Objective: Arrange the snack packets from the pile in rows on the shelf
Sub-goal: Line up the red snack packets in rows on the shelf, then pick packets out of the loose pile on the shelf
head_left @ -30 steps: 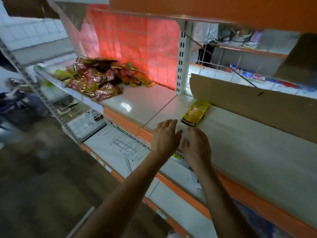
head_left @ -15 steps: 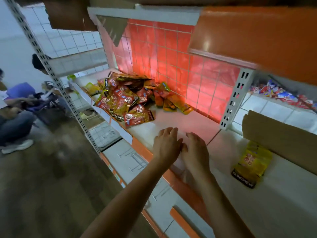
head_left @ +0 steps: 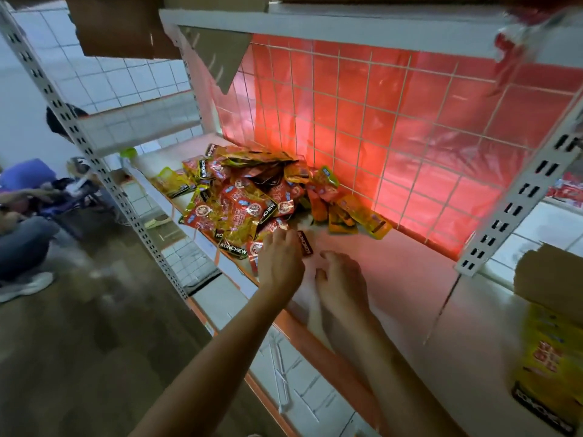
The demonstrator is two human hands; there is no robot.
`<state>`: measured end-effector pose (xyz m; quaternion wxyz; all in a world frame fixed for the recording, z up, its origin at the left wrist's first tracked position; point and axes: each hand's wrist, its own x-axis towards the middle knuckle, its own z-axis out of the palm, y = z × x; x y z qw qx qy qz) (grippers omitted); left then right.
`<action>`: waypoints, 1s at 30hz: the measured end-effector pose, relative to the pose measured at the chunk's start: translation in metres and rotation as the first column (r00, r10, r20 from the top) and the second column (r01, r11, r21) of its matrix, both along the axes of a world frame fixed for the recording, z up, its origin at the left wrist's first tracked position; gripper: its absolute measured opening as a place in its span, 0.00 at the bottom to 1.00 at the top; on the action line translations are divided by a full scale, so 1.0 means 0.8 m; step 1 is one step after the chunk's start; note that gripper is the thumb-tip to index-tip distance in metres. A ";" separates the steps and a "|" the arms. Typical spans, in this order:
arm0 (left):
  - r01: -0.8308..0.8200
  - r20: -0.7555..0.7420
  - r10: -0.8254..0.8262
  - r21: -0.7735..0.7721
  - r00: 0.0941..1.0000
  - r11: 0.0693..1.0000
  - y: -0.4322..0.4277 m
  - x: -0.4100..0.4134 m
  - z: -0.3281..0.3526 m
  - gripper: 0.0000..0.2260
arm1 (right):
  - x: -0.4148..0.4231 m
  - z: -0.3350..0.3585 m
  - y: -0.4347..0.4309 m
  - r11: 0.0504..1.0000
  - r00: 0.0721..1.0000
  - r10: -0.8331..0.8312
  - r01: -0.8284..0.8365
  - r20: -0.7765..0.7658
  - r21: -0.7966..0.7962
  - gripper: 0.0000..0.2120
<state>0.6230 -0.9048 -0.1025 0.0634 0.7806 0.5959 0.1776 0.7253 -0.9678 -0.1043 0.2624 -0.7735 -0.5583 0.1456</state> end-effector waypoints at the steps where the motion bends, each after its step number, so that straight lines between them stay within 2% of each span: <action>1: -0.017 -0.007 0.017 0.001 1.000 1.000 0.013 -0.009 0.002 0.16 | -0.008 -0.001 0.009 1.000 1.000 0.003 -0.003 0.010 -0.003 0.16; 7: -0.045 -0.091 0.051 0.071 0.995 0.996 0.074 -0.047 0.009 0.16 | -0.063 0.000 0.056 0.999 0.999 -0.047 0.046 -0.022 -0.009 0.15; 11: -0.065 -0.117 0.071 0.056 0.991 0.996 0.102 -0.071 0.005 0.19 | -0.090 -0.004 0.075 0.983 0.983 -0.178 0.176 -0.034 -0.058 0.14; 14: -0.079 -0.104 0.082 0.028 0.991 0.996 0.116 -0.081 0.005 0.24 | -0.103 -0.007 0.088 0.949 0.955 -0.295 0.295 0.019 -0.111 0.19; 18: -0.021 -0.065 0.021 0.002 0.998 1.000 0.124 -0.093 0.003 0.30 | -0.114 -0.007 0.100 0.903 0.908 -0.380 0.406 0.178 -0.144 0.26; 21: 0.081 -0.069 -0.074 0.114 0.995 0.990 0.124 -0.099 0.003 0.27 | -0.116 -0.003 0.104 0.881 0.887 -0.422 0.450 0.190 -0.145 0.27; 23: 0.170 -0.028 -0.168 0.187 0.985 0.968 0.122 -0.099 0.005 0.28 | -0.116 0.000 0.107 0.862 0.872 -0.460 0.483 0.168 -0.150 0.32; 25: 0.240 0.088 -0.262 0.203 0.961 0.949 0.117 -0.094 0.007 0.32 | -0.113 0.003 0.108 0.829 0.846 -0.523 0.533 0.102 -0.168 0.39; 27: 0.299 0.208 -0.333 0.180 0.920 0.937 0.113 -0.088 0.008 0.37 | -0.109 0.005 0.108 0.807 0.811 -0.581 0.563 -0.070 -0.180 0.44; 30: 0.328 0.300 -0.346 0.110 0.889 0.938 0.108 -0.077 0.008 0.41 | -0.106 0.004 0.098 0.815 0.768 -0.572 0.572 -0.289 -0.094 0.43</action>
